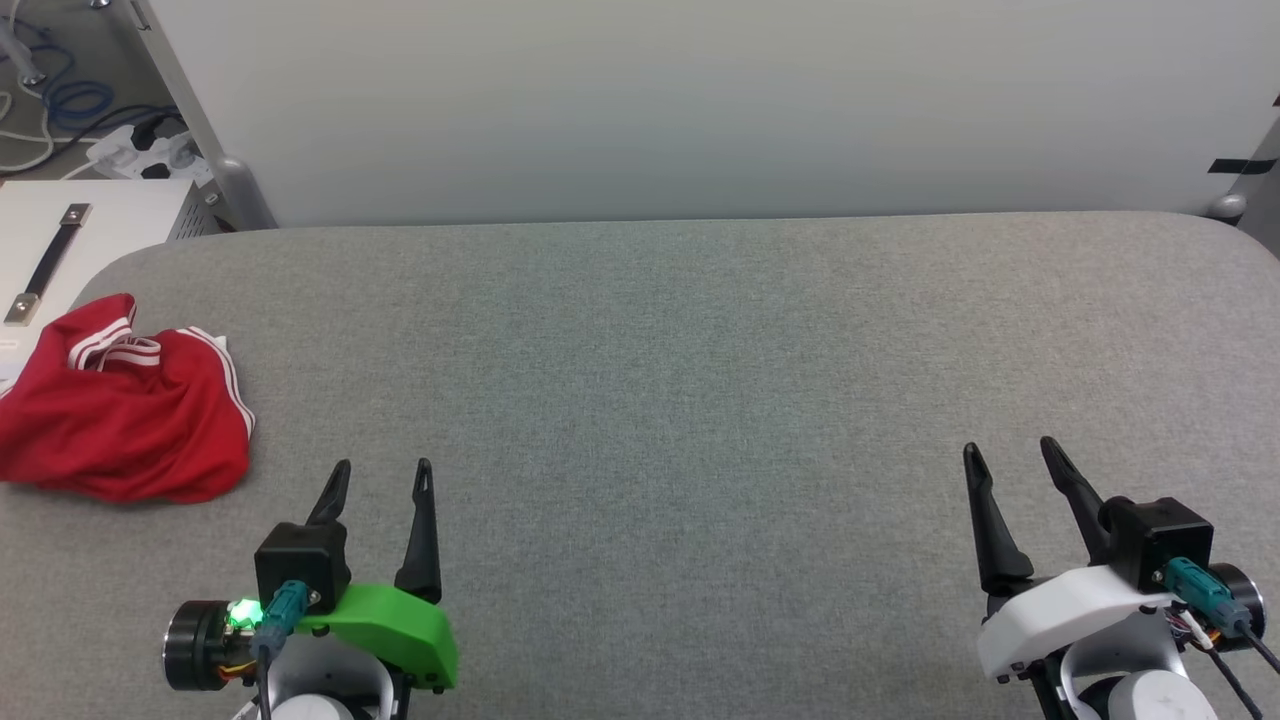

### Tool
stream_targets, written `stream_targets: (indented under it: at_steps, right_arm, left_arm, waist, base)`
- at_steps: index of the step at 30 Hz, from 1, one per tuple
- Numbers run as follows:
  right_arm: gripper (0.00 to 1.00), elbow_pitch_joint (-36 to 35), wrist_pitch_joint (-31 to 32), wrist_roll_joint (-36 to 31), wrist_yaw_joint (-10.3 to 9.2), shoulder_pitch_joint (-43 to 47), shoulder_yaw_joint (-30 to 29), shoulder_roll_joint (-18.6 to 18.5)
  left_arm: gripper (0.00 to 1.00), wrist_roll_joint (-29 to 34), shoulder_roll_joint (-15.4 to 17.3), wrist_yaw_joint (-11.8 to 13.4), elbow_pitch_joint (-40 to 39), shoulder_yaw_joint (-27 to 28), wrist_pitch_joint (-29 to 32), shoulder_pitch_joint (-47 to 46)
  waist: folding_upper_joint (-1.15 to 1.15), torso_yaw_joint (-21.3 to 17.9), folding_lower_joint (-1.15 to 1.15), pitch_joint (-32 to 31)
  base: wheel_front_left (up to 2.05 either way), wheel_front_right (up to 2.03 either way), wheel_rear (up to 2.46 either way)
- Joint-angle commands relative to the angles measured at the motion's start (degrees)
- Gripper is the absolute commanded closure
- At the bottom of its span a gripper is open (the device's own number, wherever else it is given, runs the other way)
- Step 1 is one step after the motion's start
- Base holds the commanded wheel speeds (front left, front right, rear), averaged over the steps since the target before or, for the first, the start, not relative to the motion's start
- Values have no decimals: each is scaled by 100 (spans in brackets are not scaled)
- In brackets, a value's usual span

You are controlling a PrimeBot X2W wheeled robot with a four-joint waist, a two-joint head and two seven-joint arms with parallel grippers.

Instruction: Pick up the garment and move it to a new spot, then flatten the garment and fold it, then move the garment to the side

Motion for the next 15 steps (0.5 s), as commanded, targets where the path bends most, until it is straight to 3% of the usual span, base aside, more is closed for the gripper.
stream_targets:
  at_steps: [1, 15]
  right_arm:
    - [0, 18, -64, 52, -2, -84, 23, 2]
    - [0, 154, -227, 135, -2, -107, 86, 2]
  left_arm:
    - [0, -34, -10, -58, 46, -2, -67, 26]
    - [0, -120, -13, -142, 135, -15, -232, 49]
  waist:
    - [0, 0, 0, 3]
    - [0, 3, 0, 3]
  base:
    - [0, 0, 0]
    - [0, 0, 0]
